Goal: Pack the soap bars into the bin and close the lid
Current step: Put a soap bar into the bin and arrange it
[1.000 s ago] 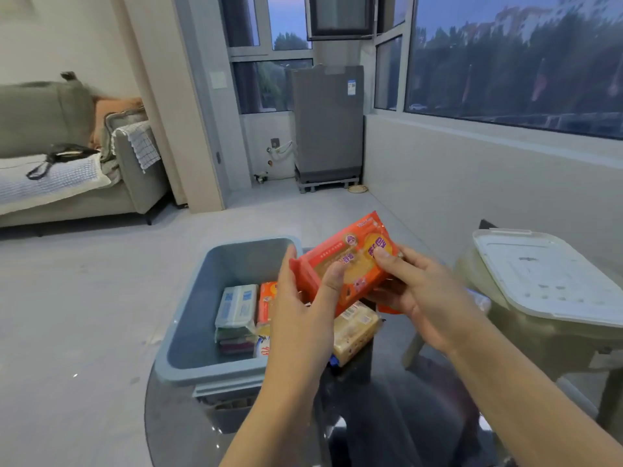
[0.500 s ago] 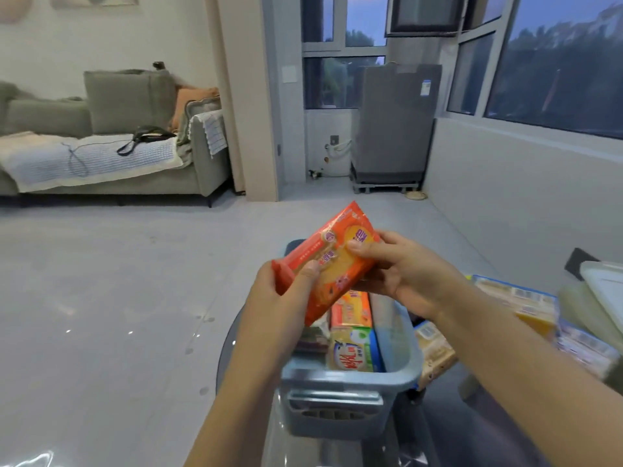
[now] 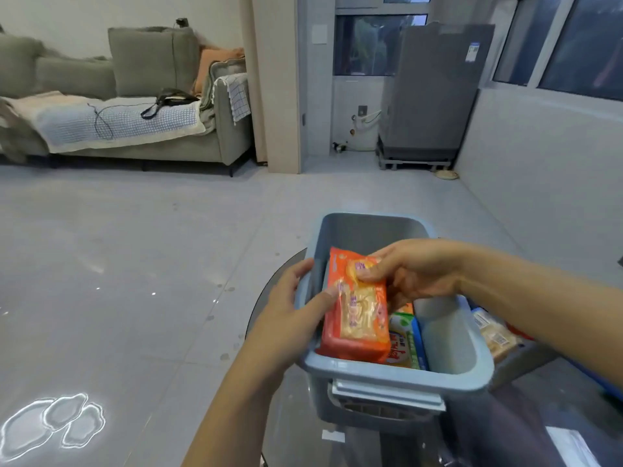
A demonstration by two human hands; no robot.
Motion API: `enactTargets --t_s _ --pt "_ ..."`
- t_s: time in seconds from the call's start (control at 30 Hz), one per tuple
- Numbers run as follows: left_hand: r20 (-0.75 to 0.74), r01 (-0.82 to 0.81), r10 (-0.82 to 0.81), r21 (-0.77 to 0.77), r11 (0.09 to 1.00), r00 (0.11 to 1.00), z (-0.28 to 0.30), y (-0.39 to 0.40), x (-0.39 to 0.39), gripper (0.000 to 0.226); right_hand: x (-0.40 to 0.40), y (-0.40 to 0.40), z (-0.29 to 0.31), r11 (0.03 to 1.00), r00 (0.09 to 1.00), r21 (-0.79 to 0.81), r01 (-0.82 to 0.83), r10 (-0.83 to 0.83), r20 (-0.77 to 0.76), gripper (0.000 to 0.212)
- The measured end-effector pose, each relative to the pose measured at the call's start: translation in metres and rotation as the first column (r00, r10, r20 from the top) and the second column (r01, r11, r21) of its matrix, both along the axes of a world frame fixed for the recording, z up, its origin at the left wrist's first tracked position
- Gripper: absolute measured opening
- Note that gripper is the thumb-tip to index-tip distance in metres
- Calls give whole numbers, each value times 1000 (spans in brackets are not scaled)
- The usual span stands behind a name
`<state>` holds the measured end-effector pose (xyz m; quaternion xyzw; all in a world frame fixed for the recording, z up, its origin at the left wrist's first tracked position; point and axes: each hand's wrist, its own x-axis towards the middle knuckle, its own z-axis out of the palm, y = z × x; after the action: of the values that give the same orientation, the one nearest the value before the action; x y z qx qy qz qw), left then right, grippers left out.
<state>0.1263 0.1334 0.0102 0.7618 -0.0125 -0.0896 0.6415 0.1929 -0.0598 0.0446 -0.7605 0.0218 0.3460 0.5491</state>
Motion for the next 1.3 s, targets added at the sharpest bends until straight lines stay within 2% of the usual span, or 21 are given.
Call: enactTargets --t_s 0.17,0.27,0.47,0.57,0.63,0.7,0.8,0.87,1.0,1.03,1.2,1.3 --pt "-52 -26 19 -143 989 998 -10 -2 3 40 1 17 -18 997 982 -28 -70 63 -180 51" --pt "-54 -60 50 -206 977 997 -14 -2 5 37 7 21 -22 999 965 -4 -51 48 -258 52" --pt "-65 -113 100 -246 963 993 -18 -4 6 33 15 29 -32 997 911 -44 -65 42 -409 48" --pt "-50 -118 109 -261 958 993 -19 -4 6 35 17 37 -33 968 906 -166 -187 105 -409 49" --pt "-42 -110 103 -264 958 994 -19 -3 6 36 16 44 -33 888 925 -344 -306 191 -330 49" --pt "-40 -106 99 -273 956 994 -20 -2 6 37 16 51 -34 784 933 -510 -354 258 -251 51" --pt "-31 -95 90 -268 959 995 -20 -3 5 36 17 59 -32 625 910 -667 -404 349 -224 57" --pt "-17 -94 93 -253 963 996 -20 -2 5 36 19 61 -32 516 886 -767 -382 442 -144 63" --pt "6 -103 107 -232 967 994 -21 -1 6 36 19 60 -37 330 794 -925 -190 606 53 67" --pt "3 -104 108 -236 966 994 -22 -1 6 36 19 58 -39 322 783 -928 -185 619 58 66" --pt "-7 -109 111 -257 960 994 -21 -3 6 36 13 47 -50 419 785 -865 -276 617 49 58" --pt "-8 -126 128 -243 962 992 -20 -3 6 36 15 46 -53 522 840 -807 -278 539 59 56"
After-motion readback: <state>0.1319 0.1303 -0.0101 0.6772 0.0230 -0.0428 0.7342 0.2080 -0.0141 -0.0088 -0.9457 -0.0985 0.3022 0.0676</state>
